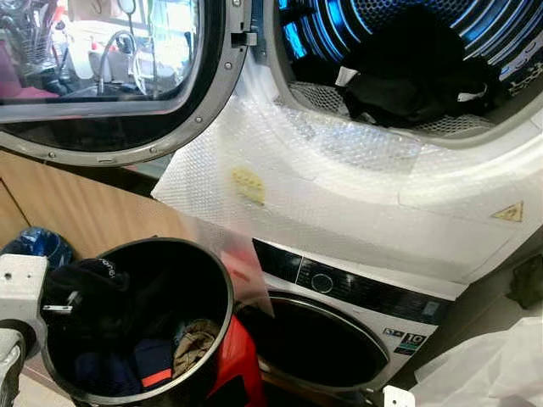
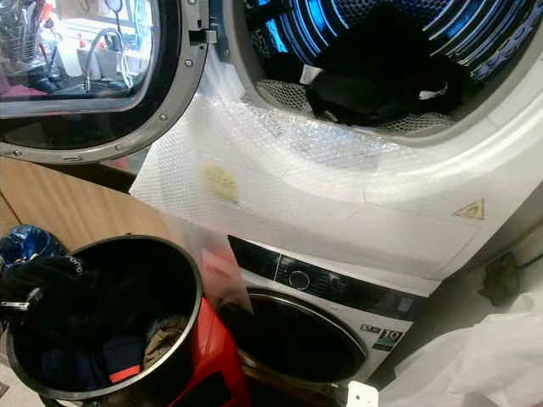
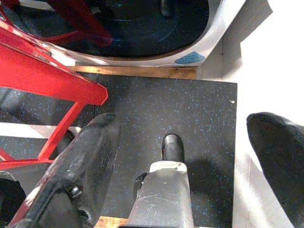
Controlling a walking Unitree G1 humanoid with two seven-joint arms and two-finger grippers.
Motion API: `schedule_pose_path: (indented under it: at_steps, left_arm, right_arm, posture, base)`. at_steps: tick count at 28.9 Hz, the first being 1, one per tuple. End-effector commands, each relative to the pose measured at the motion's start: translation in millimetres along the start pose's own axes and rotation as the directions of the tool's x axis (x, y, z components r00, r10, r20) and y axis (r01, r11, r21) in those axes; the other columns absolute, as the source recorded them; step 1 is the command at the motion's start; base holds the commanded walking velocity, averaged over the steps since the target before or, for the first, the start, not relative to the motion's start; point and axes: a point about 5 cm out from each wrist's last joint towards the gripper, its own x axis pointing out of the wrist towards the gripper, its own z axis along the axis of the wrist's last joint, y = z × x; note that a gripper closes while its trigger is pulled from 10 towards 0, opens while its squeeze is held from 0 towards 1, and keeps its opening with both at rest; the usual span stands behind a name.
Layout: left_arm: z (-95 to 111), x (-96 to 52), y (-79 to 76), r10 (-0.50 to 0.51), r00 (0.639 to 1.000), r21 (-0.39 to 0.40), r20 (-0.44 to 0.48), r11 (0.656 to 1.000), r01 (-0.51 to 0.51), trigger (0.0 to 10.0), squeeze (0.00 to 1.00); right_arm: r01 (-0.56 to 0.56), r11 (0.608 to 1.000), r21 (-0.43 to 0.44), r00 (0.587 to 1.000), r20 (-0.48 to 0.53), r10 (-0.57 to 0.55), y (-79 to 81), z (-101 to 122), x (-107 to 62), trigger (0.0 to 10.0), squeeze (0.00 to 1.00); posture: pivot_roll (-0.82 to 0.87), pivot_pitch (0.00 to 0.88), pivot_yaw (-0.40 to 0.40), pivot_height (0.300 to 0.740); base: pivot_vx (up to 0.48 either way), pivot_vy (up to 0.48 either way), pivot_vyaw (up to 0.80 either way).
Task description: Clothes washing
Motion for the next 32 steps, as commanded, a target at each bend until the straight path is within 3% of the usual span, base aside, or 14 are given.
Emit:
schedule_pose_path:
  at_steps: [1,8,10,18,22,28,32]
  left_arm:
    - [2.2,2.3,0.5,0.003,1.000,-0.027,0.008,1.000,-0.003,10.0,1.00]
    - [10.0,14.5,-1.0,0.021,0.999,-0.070,0.035,0.997,-0.019,10.0,1.00]
    - [13.3,19.8,-7.9,-0.012,0.999,-0.128,0.047,0.992,0.018,10.0,1.00]
    - [11.9,26.7,-8.9,-0.004,1.000,-0.133,0.022,0.991,0.007,10.0,1.00]
    - [9.0,28.1,-7.1,0.030,1.000,-0.185,-0.011,0.982,-0.031,10.0,1.00]
    - [5.9,21.0,8.9,0.158,0.987,-0.198,-0.037,0.967,-0.162,10.0,1.00]
    - [-1.8,22.7,11.5,0.169,0.983,-0.204,-0.067,0.962,-0.179,10.0,1.00]
  right_arm:
    - [0.023,1.000,0.015,1.000,-0.013,-0.023,-5.9,-3.6,-0.6,10.0,0.00]
    - [0.046,0.998,0.032,0.999,-0.010,-0.046,-12.5,-2.2,-0.5,10.0,0.00]
    - [0.045,0.999,0.028,0.999,-0.008,-0.045,-12.9,-1.5,-0.5,10.0,0.00]
    - [0.059,0.997,0.040,0.998,-0.004,-0.059,-17.6,-0.4,-0.5,10.0,0.00]
    - [0.064,0.997,0.048,0.998,-0.004,-0.063,-19.4,0.0,-0.6,10.0,0.00]
    - [0.069,0.996,0.051,0.998,-0.009,-0.068,-20.9,-0.8,-0.7,10.0,0.00]
    - [0.068,0.997,0.041,0.998,-0.011,-0.068,-20.3,-0.6,-0.6,10.0,0.00]
  posture:
    - [0.15,0.073,-0.033,0.740]
    - [0.13,0.083,-0.046,0.740]
    - [0.12,0.083,-0.049,0.740]
    - [0.11,0.086,-0.055,0.740]
    - [0.10,0.085,-0.056,0.740]
    - [0.11,0.077,-0.058,0.740]
    - [0.11,0.074,-0.061,0.740]
  base:
    - [0.000,0.000,0.00]
    - [0.000,0.000,0.00]
    - [0.000,0.000,0.00]
    - [0.000,0.000,0.00]
    - [0.000,0.000,0.00]
    - [0.000,0.000,0.00]
    - [0.000,0.000,0.00]
